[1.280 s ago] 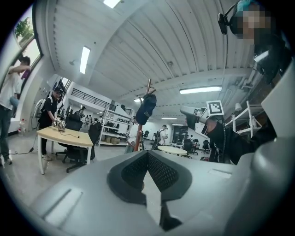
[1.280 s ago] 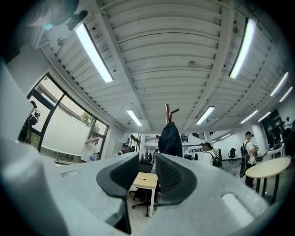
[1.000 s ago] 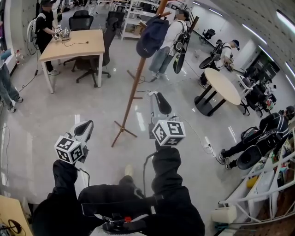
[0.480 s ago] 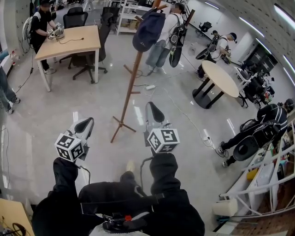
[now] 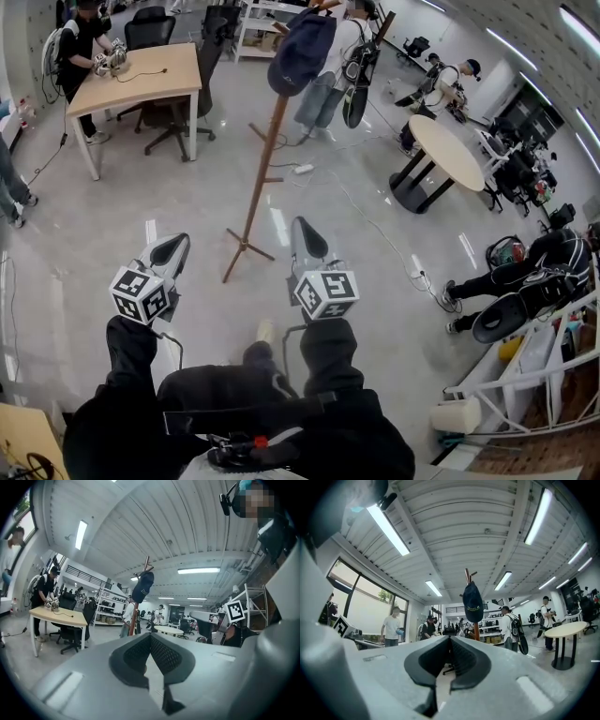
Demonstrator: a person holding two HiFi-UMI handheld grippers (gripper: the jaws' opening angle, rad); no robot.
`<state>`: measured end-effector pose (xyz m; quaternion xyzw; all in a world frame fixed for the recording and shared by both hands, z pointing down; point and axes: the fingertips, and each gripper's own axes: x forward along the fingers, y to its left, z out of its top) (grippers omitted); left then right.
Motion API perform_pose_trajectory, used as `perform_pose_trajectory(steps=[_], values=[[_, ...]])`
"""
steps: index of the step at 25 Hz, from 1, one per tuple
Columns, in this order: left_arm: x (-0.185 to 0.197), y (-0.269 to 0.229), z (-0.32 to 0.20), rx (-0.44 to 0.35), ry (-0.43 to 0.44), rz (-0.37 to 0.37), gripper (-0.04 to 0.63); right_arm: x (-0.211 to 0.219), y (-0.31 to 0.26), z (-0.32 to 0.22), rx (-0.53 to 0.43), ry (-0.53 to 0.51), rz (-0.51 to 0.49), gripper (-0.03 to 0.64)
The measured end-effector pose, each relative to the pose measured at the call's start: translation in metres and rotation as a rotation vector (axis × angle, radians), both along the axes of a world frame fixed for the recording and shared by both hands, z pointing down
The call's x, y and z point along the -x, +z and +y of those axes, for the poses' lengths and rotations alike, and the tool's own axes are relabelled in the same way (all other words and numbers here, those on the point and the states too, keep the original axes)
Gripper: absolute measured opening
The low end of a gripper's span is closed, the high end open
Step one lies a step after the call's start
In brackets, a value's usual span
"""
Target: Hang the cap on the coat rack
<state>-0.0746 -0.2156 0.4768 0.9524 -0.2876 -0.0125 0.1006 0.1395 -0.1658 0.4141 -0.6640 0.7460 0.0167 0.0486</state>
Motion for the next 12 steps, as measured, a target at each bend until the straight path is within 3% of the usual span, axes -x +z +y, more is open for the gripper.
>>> perform_pose_trajectory(steps=[12], values=[[-0.006,0.004,0.002,0.006,0.013,-0.007,0.003,0.01,0.027,0.008,0.041,-0.02,-0.024,0.003]])
